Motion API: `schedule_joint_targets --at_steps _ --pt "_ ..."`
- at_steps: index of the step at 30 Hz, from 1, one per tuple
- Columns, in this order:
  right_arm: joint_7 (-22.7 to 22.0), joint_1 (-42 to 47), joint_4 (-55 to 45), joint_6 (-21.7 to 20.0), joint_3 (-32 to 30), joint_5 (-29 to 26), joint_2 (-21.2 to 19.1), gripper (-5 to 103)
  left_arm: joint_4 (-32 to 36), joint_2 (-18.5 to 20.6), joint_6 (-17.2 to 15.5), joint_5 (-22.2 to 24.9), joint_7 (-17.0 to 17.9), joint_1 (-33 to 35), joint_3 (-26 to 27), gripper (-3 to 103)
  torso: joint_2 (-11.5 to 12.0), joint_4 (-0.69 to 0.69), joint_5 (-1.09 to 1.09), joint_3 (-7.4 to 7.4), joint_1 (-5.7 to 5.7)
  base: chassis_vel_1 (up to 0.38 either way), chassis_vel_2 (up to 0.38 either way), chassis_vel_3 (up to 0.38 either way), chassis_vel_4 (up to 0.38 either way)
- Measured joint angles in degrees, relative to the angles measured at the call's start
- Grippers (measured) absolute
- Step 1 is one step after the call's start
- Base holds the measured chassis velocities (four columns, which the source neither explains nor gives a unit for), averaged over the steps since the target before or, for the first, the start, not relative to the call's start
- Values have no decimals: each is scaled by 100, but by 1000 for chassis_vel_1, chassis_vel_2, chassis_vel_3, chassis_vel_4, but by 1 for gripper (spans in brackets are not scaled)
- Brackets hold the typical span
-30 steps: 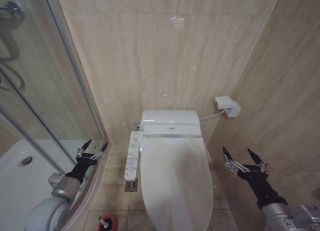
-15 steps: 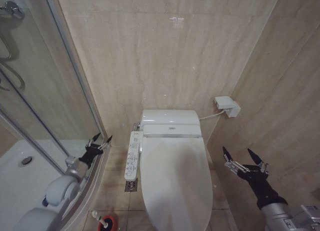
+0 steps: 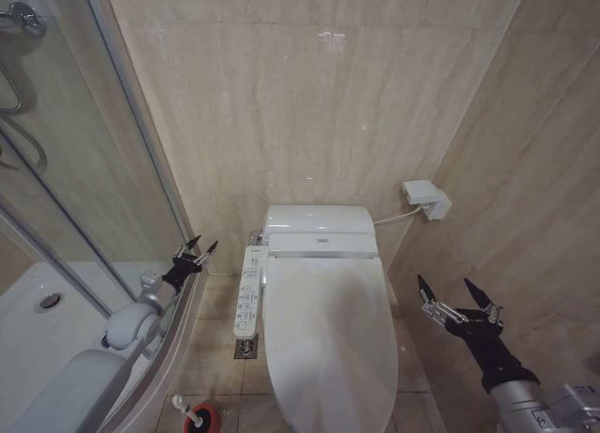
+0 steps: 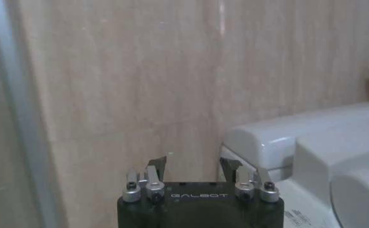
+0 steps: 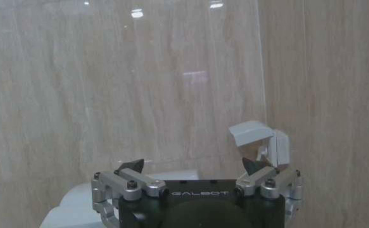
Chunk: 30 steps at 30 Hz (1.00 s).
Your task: Open the toilet lid, clean the toilet bowl with a toilet brush, close the toilet lid, and flush.
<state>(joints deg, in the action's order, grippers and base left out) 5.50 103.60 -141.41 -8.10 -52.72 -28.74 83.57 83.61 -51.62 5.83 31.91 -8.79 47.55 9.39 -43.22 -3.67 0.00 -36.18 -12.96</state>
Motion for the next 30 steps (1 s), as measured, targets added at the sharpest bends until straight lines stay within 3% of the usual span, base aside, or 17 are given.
schedule_joint_targets --at_steps 3,7,11,12,18,19,26,27,30 --pt "0 0 0 0 0 0 0 100 -353 -28 112 6 -96 -323 -324 61 0 0 -1 0 0 0 0 0 0" --pt "0 0 0 0 0 0 0 100 -1198 -136 543 7 -502 -1038 -815 58 0 -3 -2 0 0 0 0 0 0" --pt "0 0 0 0 0 0 0 100 -1649 -206 692 -32 -736 -1390 -986 58 0 0 1 0 0 0 0 0 0" --pt "-1 0 0 0 0 0 0 100 -1865 -250 763 -37 -858 -1559 -1063 40 0 0 0 0 0 0 0 0 0" --pt "0 0 0 0 0 0 0 100 -2670 -559 1031 -65 -1277 -2074 -1249 40 0 0 0 0 0 0 0 0 0" --pt "0 0 0 0 0 0 0 100 -2751 -599 1069 -73 -1320 -2117 -1258 28 0 0 -1 0 0 0 0 0 0" --pt "0 0 0 0 0 0 0 100 -3228 -833 1304 -216 -1615 -2428 -1302 28 0 -1 0 0 0 0 0 0 0" --pt "0 0 0 0 0 0 0 100 -3265 -854 1313 -229 -1643 -2468 -1313 9 0 0 0 0 0 0 0 0 0" --pt "0 0 0 0 0 0 0 100 -3334 -897 1326 -248 -1694 -2536 -1329 9 0 1 0 0 0 0 0 0 0"
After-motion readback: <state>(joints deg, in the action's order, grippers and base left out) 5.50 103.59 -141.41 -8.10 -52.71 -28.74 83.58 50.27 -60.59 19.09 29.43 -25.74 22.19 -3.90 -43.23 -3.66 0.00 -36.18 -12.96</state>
